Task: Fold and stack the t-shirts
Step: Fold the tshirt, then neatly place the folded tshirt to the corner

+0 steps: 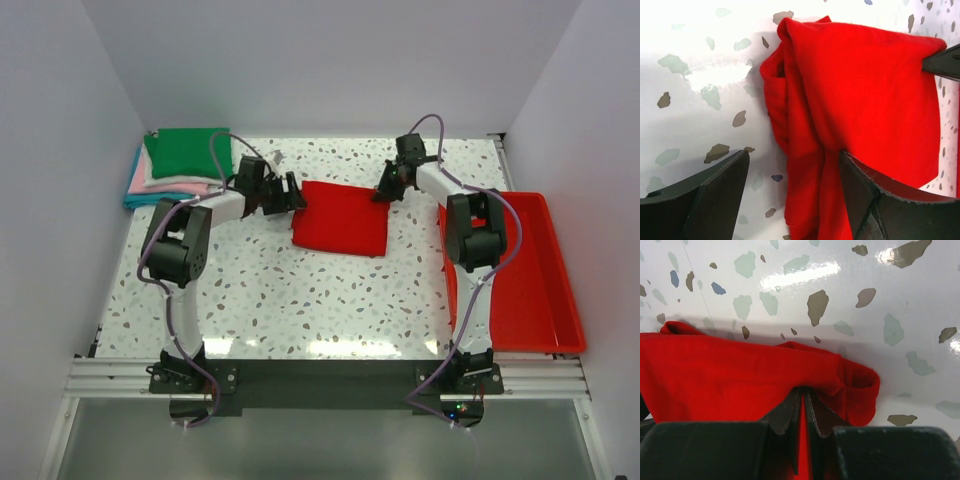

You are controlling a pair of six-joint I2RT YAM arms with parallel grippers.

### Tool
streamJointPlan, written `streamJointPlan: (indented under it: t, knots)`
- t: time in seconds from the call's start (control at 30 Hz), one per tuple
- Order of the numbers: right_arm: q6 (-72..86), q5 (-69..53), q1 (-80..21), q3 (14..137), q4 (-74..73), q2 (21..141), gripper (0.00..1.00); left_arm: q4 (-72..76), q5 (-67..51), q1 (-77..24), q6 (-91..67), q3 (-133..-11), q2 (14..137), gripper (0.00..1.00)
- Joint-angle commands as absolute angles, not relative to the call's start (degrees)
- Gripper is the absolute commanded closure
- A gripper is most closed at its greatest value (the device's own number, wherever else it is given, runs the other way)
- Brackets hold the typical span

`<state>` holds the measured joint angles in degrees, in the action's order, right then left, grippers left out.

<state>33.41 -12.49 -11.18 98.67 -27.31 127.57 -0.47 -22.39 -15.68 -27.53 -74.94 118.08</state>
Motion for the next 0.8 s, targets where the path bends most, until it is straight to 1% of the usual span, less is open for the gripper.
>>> streamJointPlan:
  t: [0.0,0.07,0.1,0.17,0.23,0.3,0.67,0.77]
  knots:
    - [33.49,-14.59,-10.81,99.49,-25.66,128.23,0.91,-1.06,-21.45,-13.46,-31.72,-70.42,118.04,0.23]
    - [33.14,-14.50,-10.72,99.41,-25.66,127.97,0.91,-0.18,-21.45,-10.91,-32.95,-68.65,115.94,0.25]
    - [33.05,-14.50,-10.72,99.23,-25.58,127.97,0.91,2.96,-22.05,-10.29,-33.05,-66.73,114.27,0.25]
    - [33.05,-14.59,-10.72,99.14,-25.49,127.97,0.91,6.57,-24.94,-9.58,-32.79,-64.87,112.77,0.23]
    - [33.05,-14.76,-10.72,99.14,-25.49,128.14,0.91,11.94,-30.48,-9.84,-32.61,-63.20,111.54,0.19]
    - [33.22,-14.85,-10.72,99.14,-25.49,128.23,0.91,15.45,-33.83,-9.93,-33.83,-62.66,111.71,0.18]
    - [33.40,-14.85,-10.72,98.26,-25.22,127.79,0.92,4.05,-30.06,-13.88,-28.92,-71.71,118.30,0.17]
    - [33.22,-14.68,-10.64,98.09,-25.31,127.62,0.92,0.10,-25.85,-15.20,-27.78,-74.26,119.53,0.17]
